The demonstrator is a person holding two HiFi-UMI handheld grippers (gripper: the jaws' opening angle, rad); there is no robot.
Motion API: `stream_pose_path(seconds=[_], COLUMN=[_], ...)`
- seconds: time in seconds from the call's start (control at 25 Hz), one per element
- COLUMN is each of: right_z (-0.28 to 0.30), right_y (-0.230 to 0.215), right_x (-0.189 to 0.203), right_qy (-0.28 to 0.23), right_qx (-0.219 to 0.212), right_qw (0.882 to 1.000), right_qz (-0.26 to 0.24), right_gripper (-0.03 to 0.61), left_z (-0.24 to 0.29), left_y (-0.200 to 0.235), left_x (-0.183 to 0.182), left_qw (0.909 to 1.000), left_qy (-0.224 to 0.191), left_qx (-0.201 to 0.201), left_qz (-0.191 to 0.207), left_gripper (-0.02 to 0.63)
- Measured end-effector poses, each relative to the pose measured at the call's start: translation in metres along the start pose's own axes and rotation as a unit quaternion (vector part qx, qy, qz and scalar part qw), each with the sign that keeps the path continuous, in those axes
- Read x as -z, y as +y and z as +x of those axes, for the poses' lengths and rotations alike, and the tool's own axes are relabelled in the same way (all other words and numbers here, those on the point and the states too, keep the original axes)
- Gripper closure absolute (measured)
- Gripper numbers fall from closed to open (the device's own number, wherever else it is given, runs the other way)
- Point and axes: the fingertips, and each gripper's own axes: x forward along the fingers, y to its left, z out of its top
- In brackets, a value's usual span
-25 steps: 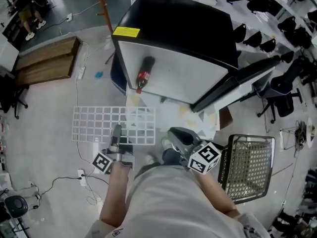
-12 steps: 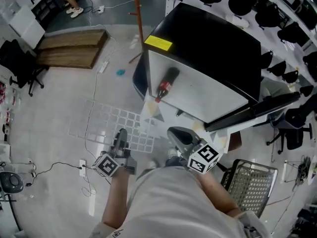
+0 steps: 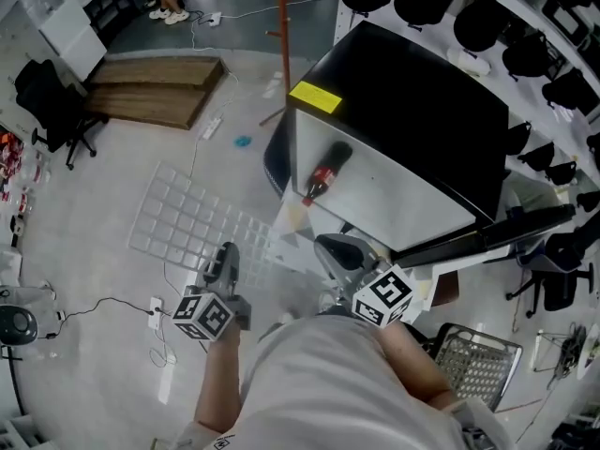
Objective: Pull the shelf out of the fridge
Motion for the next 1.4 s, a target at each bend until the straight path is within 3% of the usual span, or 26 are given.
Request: stream_pose_path(seconds=[0.24,0.68,1.12,1.4], right_z=[0.010,0.030,0.043,0.047], right_y=[0.002,0.001,0.005,0.010], right_x=[-0.016,-0.040,-0.038,-0.032], right_qy=[-0.004,-0.020,-0.018,-0.002], right_qx=[-0.018,-0.047,-0.062,-0.067], right_qw=[0.999,0.997,0.996,0.995], right_qz=[-0.036,-0.061,-0.061,-0.074], right_gripper=[0.561,0.561,0.561,0.561], left_z=[-0.002,-0.005,-0.009,-0.008], left_y=[-0.003,-0.018,-0.014,-0.014], left_x=[-0.025,-0.057,-0.060,-0.061], left_qw=[0.9959,0.9842,0.9775,0.9789], left_qy=[-0.011,-0.038,-0.034,-0.032], left_qx=[-0.029,-0.052,-0.073,-0.069], left_qz=[0.085,0.165,0.195,0.190], left_gripper=[0.581,0.581,0.581,0.581])
